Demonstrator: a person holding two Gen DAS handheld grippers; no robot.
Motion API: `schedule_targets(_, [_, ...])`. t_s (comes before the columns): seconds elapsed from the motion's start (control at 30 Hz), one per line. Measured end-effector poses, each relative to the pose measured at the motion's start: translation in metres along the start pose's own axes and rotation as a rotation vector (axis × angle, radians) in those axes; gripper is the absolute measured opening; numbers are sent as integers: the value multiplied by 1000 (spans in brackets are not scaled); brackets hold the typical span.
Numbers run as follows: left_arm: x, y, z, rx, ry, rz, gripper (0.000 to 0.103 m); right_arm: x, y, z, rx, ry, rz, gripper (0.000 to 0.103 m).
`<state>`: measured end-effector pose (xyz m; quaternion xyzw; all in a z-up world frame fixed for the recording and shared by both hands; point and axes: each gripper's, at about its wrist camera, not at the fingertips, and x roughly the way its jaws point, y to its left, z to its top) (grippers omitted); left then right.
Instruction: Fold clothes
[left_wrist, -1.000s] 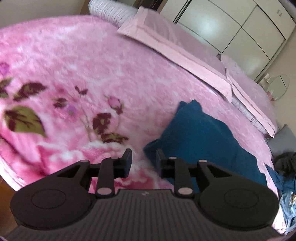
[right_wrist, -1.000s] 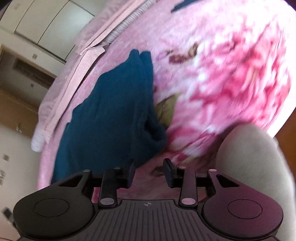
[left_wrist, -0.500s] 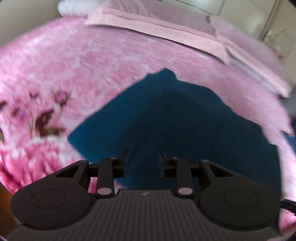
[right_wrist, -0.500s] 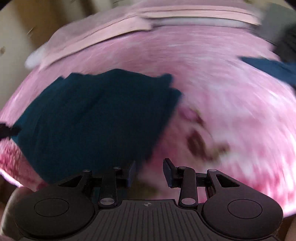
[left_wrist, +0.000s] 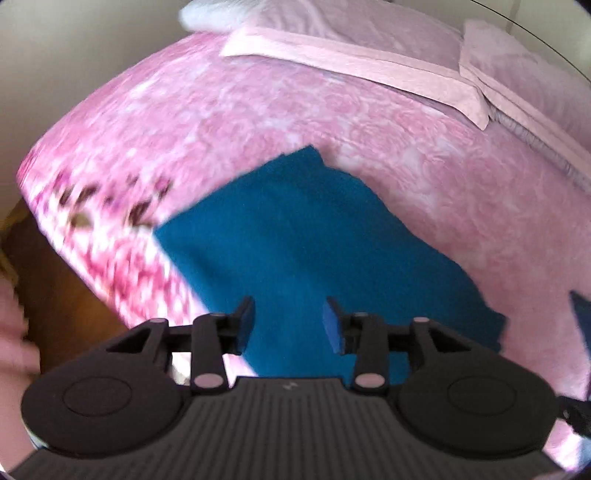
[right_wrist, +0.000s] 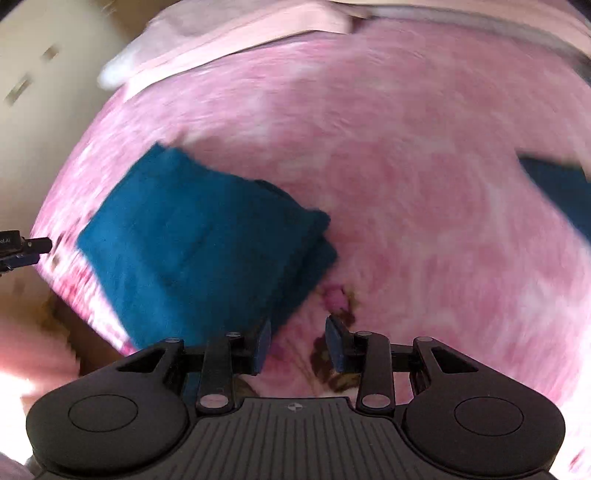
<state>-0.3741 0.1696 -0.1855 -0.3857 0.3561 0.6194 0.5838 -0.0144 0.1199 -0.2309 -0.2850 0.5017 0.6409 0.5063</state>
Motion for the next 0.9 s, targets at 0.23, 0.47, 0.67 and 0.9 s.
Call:
schedule_targets(0.23, [-55,-13,-32,-100,61,22,37,-23,55,45,-234,25,44,37])
schedule_targets(0.47, [-70,-7,-32,-163,70,19,39,-16,112,53,-400,100,61,37])
schedule_targets(0.67, [-100,-10,-26,-213,14,114,46,-8,125,47,-488,139,79,37])
schedule_targets(0.9, [-133,-47,-54,-375,-33,225,49,-27,115,42,-712,119,92,37])
